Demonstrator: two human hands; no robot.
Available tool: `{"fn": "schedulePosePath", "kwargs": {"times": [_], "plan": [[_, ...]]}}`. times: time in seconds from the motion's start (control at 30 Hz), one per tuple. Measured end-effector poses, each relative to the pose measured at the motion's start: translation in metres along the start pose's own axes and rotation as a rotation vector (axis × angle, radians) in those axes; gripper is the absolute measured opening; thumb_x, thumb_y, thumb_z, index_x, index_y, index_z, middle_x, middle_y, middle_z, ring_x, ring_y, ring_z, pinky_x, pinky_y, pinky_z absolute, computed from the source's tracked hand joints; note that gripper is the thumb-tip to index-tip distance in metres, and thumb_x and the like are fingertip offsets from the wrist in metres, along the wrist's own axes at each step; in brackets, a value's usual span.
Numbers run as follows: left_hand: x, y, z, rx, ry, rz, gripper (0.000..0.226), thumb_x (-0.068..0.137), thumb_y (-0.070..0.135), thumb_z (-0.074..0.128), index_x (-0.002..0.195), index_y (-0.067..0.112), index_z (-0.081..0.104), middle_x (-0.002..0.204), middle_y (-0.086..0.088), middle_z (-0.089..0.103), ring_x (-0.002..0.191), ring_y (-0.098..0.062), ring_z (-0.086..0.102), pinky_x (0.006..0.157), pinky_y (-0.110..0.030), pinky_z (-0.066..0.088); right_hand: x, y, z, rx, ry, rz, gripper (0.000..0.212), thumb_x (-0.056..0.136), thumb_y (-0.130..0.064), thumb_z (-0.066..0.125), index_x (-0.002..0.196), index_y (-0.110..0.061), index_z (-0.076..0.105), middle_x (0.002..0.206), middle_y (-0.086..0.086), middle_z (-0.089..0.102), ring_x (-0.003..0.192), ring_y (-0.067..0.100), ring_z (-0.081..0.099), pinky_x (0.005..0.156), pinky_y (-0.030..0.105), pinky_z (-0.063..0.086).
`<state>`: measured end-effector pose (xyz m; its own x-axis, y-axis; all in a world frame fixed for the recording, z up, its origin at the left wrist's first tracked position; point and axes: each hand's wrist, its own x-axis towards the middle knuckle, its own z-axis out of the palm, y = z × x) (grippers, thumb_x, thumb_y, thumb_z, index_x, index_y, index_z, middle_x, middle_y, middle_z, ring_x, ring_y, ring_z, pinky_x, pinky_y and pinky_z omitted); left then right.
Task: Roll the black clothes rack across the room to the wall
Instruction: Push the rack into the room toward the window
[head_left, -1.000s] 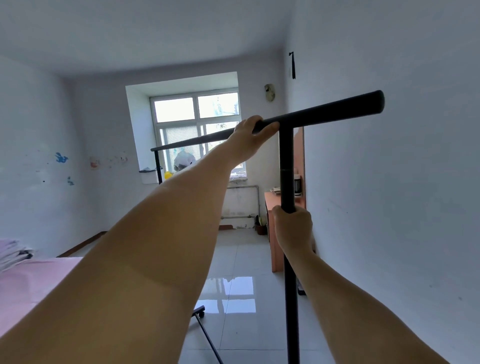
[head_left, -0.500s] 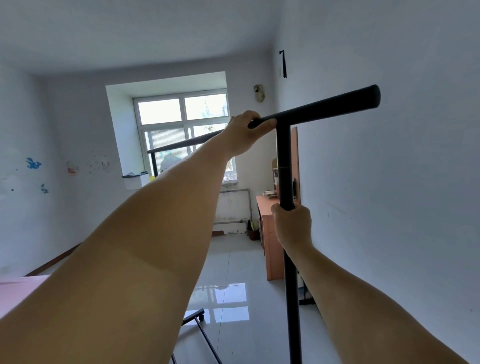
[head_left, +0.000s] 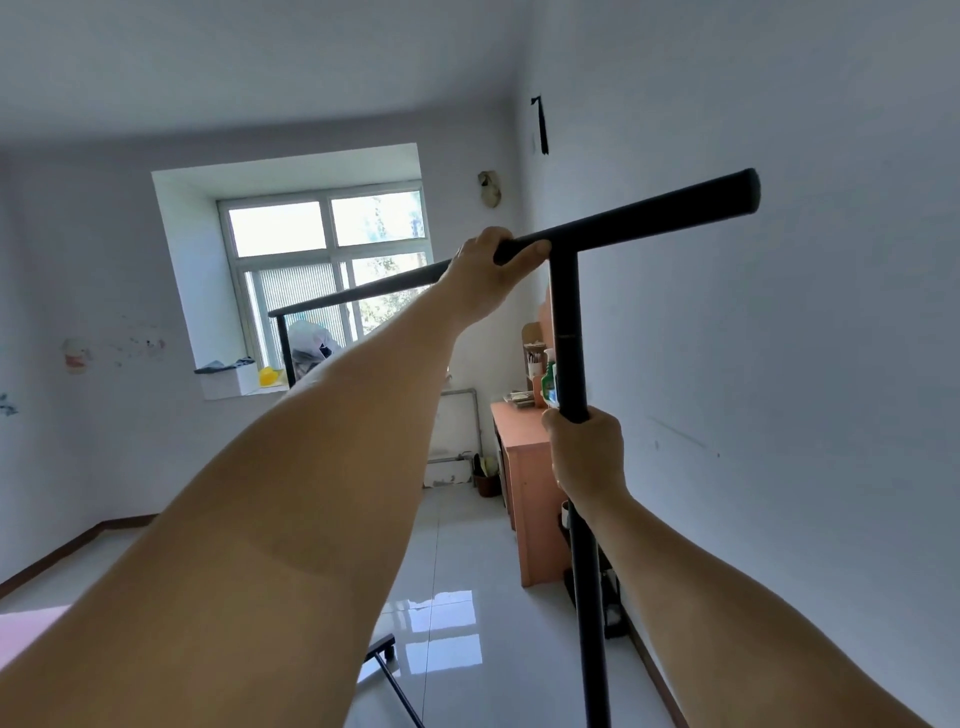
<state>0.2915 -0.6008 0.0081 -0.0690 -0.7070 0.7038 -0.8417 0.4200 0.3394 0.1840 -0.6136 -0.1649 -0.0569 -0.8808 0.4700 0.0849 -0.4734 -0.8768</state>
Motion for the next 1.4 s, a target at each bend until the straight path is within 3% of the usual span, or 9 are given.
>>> {"fn": "schedulePosePath", "kwargs": {"times": [0.1,0.23,0.33,0.53,0.87,1.03,1.23,1.4], "plan": [[0.018,-0.022,0.009,0.012,0.001,-0.009,0.047,0.092,0.049,0.044,0.108,0.006,0.052,0.072,0.004,0.042,0.063,-0.01,0.038,0.058,-0.026,0.03,0.025,0.015,0.012,0.02,-0.004,-0.006,0.014,0.082,-0.013,0.058,0.068,-0.011,0.055,0.043,-0.009,0.055,0.03,0.002,0.046,0.034,0.015,0.039],[0.042,-0.046,0.023,0.02,0.006,-0.023,0.046,0.092,0.05,0.043,0.106,0.007,0.052,0.071,0.004,0.04,0.061,-0.01,0.037,0.056,-0.025,0.03,0.059,0.035,0.026,0.0,-0.014,-0.022,0.017,0.081,-0.014,0.059,0.065,-0.012,0.054,0.056,-0.001,0.058,0.037,0.005,0.047,0.041,0.018,0.042],[0.066,-0.066,0.035,0.048,0.001,-0.05,0.044,0.091,0.052,0.043,0.1,0.01,0.05,0.07,0.004,0.04,0.059,-0.011,0.037,0.055,-0.025,0.029,0.092,0.053,0.035,0.024,-0.035,-0.012,0.024,0.08,-0.012,0.058,0.058,-0.013,0.05,0.045,-0.005,0.051,0.029,0.003,0.04,0.033,0.015,0.035],[0.115,-0.108,0.067,0.101,0.025,-0.054,0.051,0.091,0.052,0.043,0.104,0.004,0.054,0.078,-0.002,0.046,0.065,-0.015,0.041,0.061,-0.029,0.033,0.156,0.09,0.052,0.024,-0.054,-0.019,0.025,0.081,-0.011,0.06,0.059,-0.016,0.047,0.049,-0.002,0.049,0.029,-0.002,0.042,0.033,0.01,0.033],[0.174,-0.173,0.105,0.064,0.049,-0.107,0.049,0.093,0.048,0.043,0.112,0.004,0.051,0.074,0.003,0.041,0.063,-0.011,0.036,0.057,-0.025,0.03,0.239,0.132,0.085,0.048,-0.087,0.031,0.03,0.075,-0.012,0.057,0.049,-0.017,0.042,0.046,0.0,0.047,0.032,0.006,0.038,0.033,0.019,0.035],[0.201,-0.208,0.115,0.061,0.019,-0.103,0.047,0.093,0.05,0.041,0.112,0.008,0.05,0.074,0.004,0.041,0.064,-0.01,0.038,0.058,-0.024,0.031,0.272,0.155,0.106,0.037,-0.117,0.024,0.026,0.078,-0.014,0.058,0.054,-0.016,0.046,0.048,0.0,0.047,0.033,0.004,0.04,0.037,0.02,0.04],[0.24,-0.266,0.127,0.052,0.039,-0.083,0.053,0.089,0.055,0.044,0.106,0.006,0.053,0.073,0.003,0.042,0.063,-0.013,0.039,0.057,-0.026,0.031,0.318,0.184,0.139,0.056,-0.132,0.065,0.024,0.077,-0.017,0.059,0.056,-0.014,0.046,0.046,0.001,0.04,0.042,0.018,0.039,0.044,0.03,0.037],[0.277,-0.314,0.14,0.081,0.047,-0.095,0.054,0.085,0.061,0.046,0.098,0.009,0.055,0.076,0.002,0.046,0.07,-0.018,0.045,0.063,-0.031,0.035,0.359,0.208,0.167,0.067,-0.157,0.094,0.016,0.078,-0.015,0.061,0.067,-0.004,0.056,0.041,0.0,0.041,0.03,0.013,0.038,0.034,0.022,0.034]]}}
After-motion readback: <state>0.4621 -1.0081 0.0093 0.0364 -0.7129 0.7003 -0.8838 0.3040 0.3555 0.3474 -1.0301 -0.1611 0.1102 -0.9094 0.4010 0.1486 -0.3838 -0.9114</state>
